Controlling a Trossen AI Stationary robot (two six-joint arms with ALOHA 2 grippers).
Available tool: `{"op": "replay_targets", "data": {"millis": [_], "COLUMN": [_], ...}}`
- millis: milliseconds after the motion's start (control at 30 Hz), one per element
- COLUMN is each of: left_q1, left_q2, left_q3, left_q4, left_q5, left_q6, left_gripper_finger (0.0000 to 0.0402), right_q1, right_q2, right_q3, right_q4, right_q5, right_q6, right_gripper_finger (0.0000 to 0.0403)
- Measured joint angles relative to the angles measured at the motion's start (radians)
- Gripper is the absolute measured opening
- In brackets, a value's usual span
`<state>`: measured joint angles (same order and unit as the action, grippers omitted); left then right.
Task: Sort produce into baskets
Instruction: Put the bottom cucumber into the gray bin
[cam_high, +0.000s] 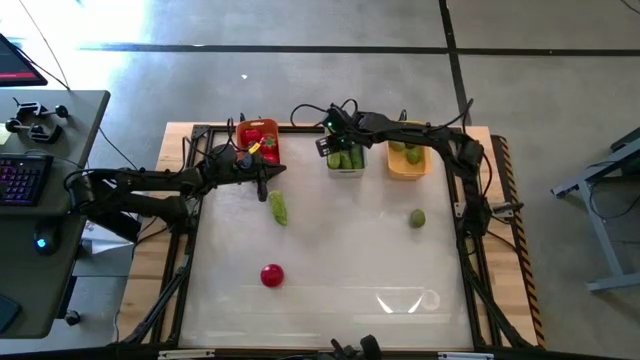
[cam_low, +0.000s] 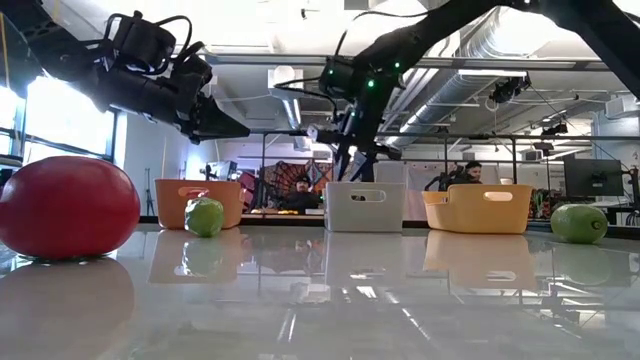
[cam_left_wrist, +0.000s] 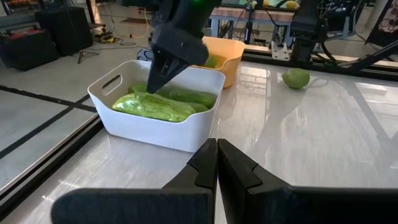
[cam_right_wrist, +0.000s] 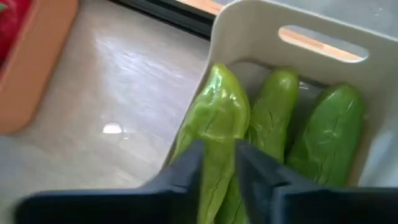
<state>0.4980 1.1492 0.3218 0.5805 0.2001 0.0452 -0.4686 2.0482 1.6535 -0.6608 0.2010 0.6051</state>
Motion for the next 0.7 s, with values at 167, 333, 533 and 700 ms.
{"op": "replay_targets", "data": {"millis": [167, 333, 533, 700], "left_q1": [0.0, 0.0, 0.0, 0.0], "left_q2": [0.0, 0.0, 0.0, 0.0], "left_q3": [0.0, 0.0, 0.0, 0.0], "left_q4": [-0.001, -0.001, -0.003, -0.011], "left_q5": [0.0, 0.0, 0.0, 0.0], "left_q6": [-0.004, -0.008, -0.008, -0.001], "left_gripper_finger": [0.0, 0.0, 0.0, 0.0], "right_q1": [0.0, 0.0, 0.0, 0.005], "right_q2": [0.046, 0.077, 0.077, 0.075], "right_q3": [0.0, -0.002, 0.0, 0.084], "right_q4": [0.027, 0.033, 0.04, -0.038], "right_q5": [-0.001, -0.016, -0.015, 0.01], "right_q6": [-0.037, -0.038, -0.059, -0.102], "right_gripper_finger": [0.0015, 0.0018, 0.0005, 0.0001]}}
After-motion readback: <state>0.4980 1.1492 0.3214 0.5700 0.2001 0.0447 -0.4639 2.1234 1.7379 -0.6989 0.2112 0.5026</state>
